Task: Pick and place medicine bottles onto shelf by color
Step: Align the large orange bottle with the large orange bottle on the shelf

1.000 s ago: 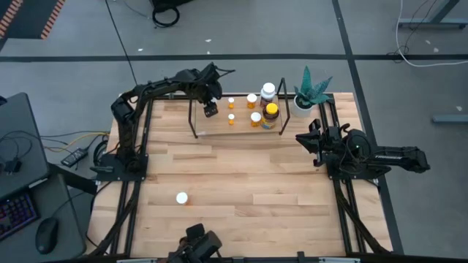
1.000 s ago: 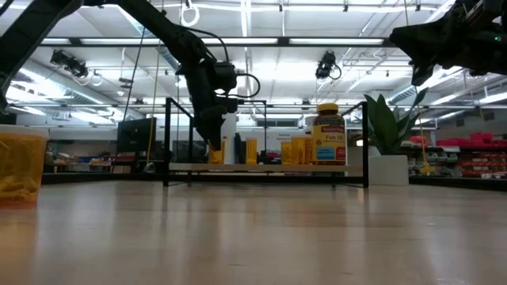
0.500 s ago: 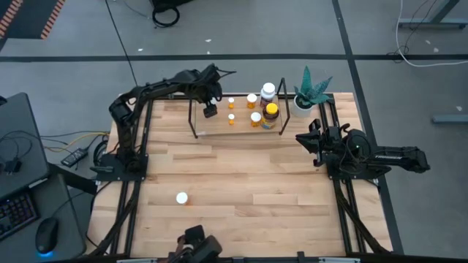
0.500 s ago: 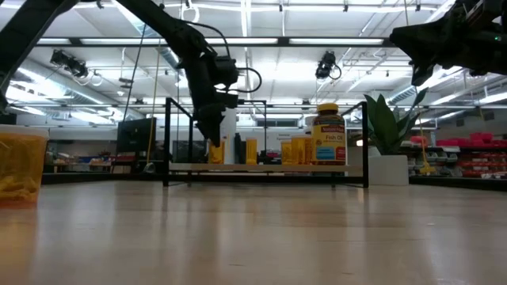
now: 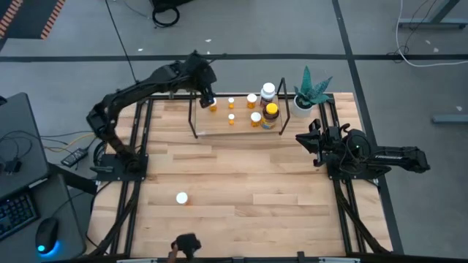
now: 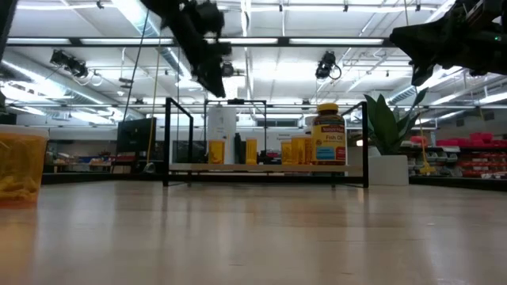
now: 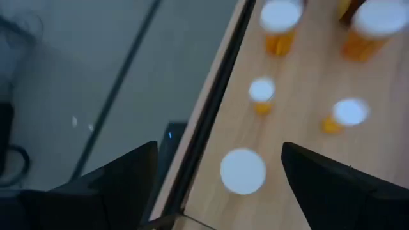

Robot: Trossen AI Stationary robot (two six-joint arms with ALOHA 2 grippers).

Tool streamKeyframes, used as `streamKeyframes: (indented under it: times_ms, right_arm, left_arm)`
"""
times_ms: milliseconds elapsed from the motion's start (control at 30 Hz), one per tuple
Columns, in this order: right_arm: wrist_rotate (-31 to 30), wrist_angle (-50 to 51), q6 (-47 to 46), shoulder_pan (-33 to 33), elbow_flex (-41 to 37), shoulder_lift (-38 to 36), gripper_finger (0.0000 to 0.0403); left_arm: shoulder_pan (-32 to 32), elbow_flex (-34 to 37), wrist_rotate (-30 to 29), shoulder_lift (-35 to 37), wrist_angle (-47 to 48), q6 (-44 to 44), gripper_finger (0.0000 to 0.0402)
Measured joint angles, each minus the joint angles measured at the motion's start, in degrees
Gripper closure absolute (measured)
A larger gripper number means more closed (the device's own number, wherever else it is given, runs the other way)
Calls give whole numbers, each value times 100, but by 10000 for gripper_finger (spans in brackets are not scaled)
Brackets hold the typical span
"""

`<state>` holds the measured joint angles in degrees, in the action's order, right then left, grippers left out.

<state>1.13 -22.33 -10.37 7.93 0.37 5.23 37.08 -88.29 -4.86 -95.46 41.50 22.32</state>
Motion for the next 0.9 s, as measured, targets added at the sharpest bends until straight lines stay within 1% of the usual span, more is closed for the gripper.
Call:
streamKeyframes:
  times_ms: [167,233,300,467,633,700,800,900]
  right_arm:
    - [0,0,0,1,1,0,346]
    - [0,2,0,1,-1,-2,346]
    - [0,0,0,0,-1,-2,346]
    - [0,2,0,-1,1,-2,346]
    - [0,1,0,0,1,-2,346]
    - [0,0,0,0,0,-2,346]
    - [0,-1,0,-1,0,-2,346]
    - [0,-2,0,0,1,-2,346]
  left_arm:
    - [-475,123,35,793,67,58,71]
    - [-704,301,207,1087,121,-33,80]
    - [-939,472,341,1328,359,-161,89]
    - [-1563,834,687,1848,1291,-631,108]
    - [-2411,1155,1001,2225,1625,-924,119]
    - [-2789,1255,1083,2275,1751,-1079,123]
    - [-3395,1406,1079,2273,1937,-1509,127]
    - [-3997,1674,1087,2274,1918,-2095,131]
